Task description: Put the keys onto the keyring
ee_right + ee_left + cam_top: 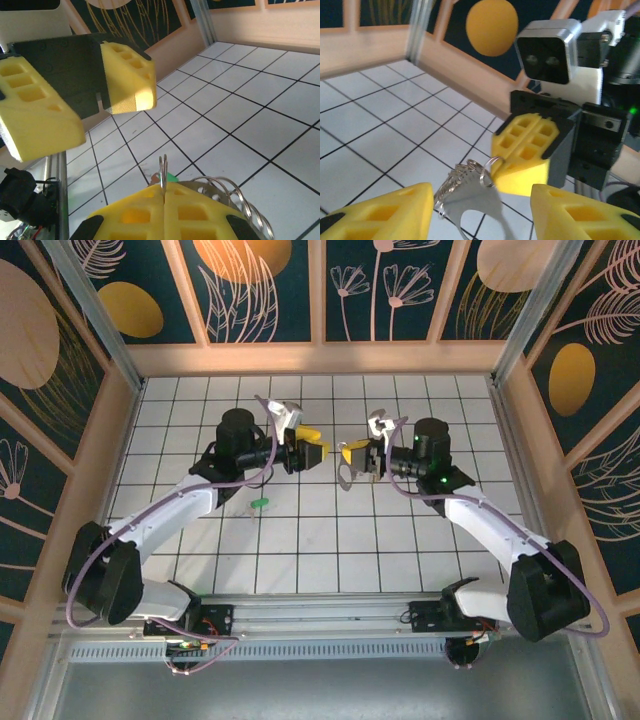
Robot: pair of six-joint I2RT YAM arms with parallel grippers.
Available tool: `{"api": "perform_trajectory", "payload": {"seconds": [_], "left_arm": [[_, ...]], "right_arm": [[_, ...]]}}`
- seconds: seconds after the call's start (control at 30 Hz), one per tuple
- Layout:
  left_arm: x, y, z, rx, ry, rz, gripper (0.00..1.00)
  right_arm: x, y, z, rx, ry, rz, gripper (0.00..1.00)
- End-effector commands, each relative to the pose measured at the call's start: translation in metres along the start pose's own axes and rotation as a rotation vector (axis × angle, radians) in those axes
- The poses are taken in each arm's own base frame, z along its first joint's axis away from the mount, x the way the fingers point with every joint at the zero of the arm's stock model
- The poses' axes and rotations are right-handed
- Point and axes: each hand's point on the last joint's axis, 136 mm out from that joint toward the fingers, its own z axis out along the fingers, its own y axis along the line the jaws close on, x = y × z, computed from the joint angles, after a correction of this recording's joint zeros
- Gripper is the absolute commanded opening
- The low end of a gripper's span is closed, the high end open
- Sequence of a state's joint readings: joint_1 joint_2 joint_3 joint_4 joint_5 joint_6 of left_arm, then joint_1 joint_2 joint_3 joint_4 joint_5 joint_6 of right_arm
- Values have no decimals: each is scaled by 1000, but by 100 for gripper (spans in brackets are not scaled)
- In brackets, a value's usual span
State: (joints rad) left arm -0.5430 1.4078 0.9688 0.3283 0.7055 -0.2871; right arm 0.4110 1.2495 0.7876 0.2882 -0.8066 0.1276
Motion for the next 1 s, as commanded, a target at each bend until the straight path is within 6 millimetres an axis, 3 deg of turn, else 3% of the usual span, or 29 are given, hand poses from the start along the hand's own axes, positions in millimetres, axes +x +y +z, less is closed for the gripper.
{"api": "perform_trajectory", "payload": {"seconds": [0.0, 0.2, 0.7, 0.97], "left_arm": [[-1, -14, 4, 99, 30, 15, 51], [-1, -17, 8, 135, 31, 7, 41], [0, -18, 14, 191, 29, -18, 36], [-1, -22, 14, 221, 24, -21, 28]], "right_arm": [[-19, 13, 0, -74, -25, -60, 0], [-19, 19, 1, -106, -22, -55, 0], [-21, 30, 7, -139, -15, -65, 0], [-19, 28, 10, -135, -9, -63, 0]]}}
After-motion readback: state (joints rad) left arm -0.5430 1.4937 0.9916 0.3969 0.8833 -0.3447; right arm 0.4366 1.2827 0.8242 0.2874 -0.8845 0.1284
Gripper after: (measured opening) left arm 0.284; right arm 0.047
